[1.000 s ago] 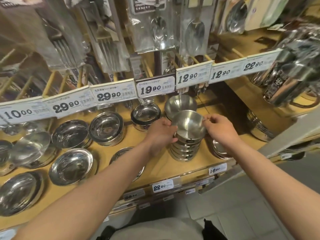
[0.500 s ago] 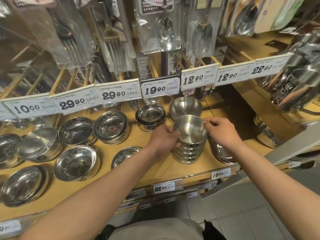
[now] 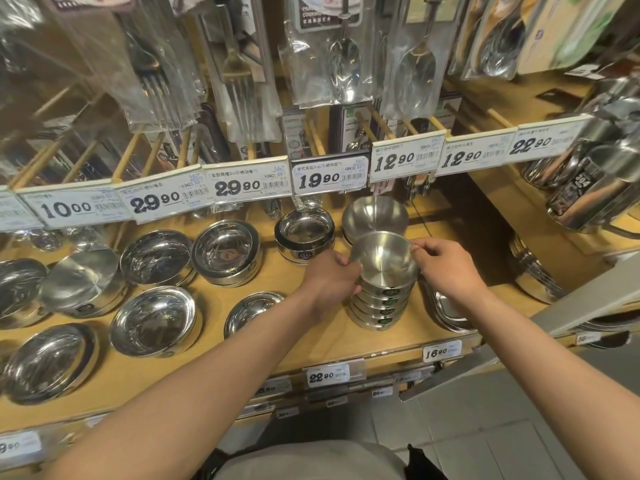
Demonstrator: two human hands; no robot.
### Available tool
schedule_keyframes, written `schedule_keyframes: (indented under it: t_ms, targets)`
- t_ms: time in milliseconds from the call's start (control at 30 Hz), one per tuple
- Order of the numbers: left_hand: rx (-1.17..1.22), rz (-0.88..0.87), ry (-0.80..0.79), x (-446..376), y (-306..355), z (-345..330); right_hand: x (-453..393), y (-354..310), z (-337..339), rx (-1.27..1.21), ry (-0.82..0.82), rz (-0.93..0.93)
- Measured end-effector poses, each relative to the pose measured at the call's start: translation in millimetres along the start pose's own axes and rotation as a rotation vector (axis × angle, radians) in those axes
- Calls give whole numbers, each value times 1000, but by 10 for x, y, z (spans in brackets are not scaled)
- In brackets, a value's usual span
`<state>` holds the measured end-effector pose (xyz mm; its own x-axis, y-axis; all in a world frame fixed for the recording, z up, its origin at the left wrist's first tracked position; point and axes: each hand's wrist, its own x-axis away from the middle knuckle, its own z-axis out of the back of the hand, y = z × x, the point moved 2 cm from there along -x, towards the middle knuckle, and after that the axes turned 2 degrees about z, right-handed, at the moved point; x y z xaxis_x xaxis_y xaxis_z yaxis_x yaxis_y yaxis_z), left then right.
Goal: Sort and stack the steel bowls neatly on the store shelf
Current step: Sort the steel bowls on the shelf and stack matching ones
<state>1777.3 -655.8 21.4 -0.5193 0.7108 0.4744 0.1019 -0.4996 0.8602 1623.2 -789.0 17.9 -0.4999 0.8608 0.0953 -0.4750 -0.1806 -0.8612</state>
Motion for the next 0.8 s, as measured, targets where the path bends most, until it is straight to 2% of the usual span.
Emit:
schedule_keyframes:
  t_ms: [100, 200, 300, 367, 600, 800]
  targets:
    - [-37, -7, 4, 23, -3, 27, 17, -28, 19, 23, -2, -12]
    - [-30, -23, 37, 54, 6, 146, 66, -89, 92, 59, 91, 6]
    - [-62, -63, 74, 128, -43, 448, 173, -239, 124, -5, 166, 46]
    - [-98, -84, 122, 187, -142, 748, 281, -376, 52, -74, 148, 83]
    - [8, 35, 312, 363, -675, 1708, 625, -592, -786, -221, -173, 107]
    - [67, 87, 378, 582, -1100, 2025, 702, -256, -1647, -42, -388, -6]
